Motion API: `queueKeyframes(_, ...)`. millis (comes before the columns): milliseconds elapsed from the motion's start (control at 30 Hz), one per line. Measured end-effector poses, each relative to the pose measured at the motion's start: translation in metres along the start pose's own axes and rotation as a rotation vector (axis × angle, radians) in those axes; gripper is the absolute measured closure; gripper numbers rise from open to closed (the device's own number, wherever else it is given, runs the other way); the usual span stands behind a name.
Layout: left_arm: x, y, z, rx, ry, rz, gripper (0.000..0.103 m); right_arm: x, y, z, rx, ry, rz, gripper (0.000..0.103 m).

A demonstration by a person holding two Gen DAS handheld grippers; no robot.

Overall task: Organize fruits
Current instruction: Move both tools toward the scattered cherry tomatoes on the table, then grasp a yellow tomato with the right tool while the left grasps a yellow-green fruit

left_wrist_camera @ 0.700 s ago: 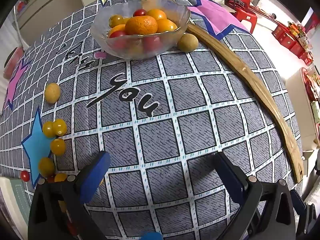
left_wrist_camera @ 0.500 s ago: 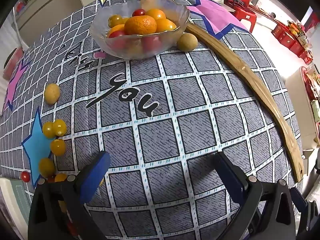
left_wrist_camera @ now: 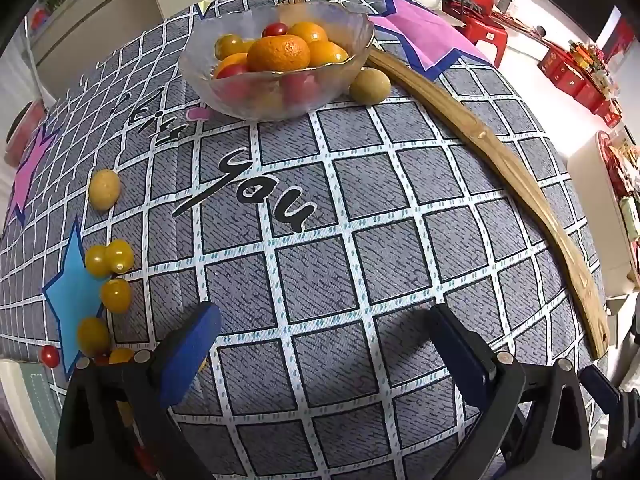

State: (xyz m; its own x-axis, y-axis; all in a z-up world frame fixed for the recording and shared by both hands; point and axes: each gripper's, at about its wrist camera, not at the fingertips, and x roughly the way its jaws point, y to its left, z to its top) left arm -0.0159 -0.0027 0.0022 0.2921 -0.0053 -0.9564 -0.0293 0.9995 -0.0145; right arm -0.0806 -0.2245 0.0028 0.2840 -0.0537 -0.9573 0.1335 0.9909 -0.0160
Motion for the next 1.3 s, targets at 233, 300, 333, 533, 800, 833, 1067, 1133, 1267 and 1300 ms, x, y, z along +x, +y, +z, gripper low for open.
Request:
queueKeyframes(233, -0.002, 0.003, -0.003, -0.010, 0.024, 0.001, 0.000, -0.003, -0.001, -0.006, -0.009, -0.034, 0.001, 0.000)
queueKeyframes(300, -0.004, 0.010, -0.008, -0.016, 0.034, -0.015, 0.000, -0.004, 0.000, -0.009, -0.012, -0.041, 0.001, 0.000)
queueKeyframes(333, -0.006, 0.013, -0.011, -0.021, 0.031, -0.024, 0.000, -0.004, 0.001, -0.010, -0.014, -0.041, 0.001, 0.000)
queueKeyframes(533, -0.026, 0.037, -0.027, -0.035, 0.009, -0.013, 0.000, -0.008, 0.002, -0.007, -0.008, 0.004, 0.011, 0.000)
queueKeyframes(800, -0.074, 0.085, -0.067, -0.040, -0.044, 0.005, 0.000, -0.035, 0.021, -0.018, -0.049, 0.007, 0.083, 0.000)
queueKeyframes(833, -0.080, 0.092, -0.075, -0.045, -0.049, 0.011, 0.000, -0.039, 0.025, -0.022, -0.057, 0.005, 0.089, 0.000)
queueKeyframes(1067, -0.117, 0.136, -0.125, -0.092, -0.071, 0.063, 0.000, -0.061, 0.054, -0.040, -0.128, 0.017, 0.119, 0.000)
queueKeyframes(1133, -0.127, 0.138, -0.137, -0.086, -0.070, 0.092, 0.000, -0.066, 0.060, -0.048, -0.150, 0.020, 0.120, 0.000)
queueKeyframes(1267, -0.125, 0.146, -0.156, -0.103, -0.042, 0.095, 0.000, -0.071, 0.059, -0.057, -0.177, 0.030, 0.120, 0.000)
queueKeyframes(1300, -0.123, 0.148, -0.161, -0.106, -0.032, 0.095, 0.000, -0.073, 0.060, -0.060, -0.180, 0.032, 0.119, 0.000)
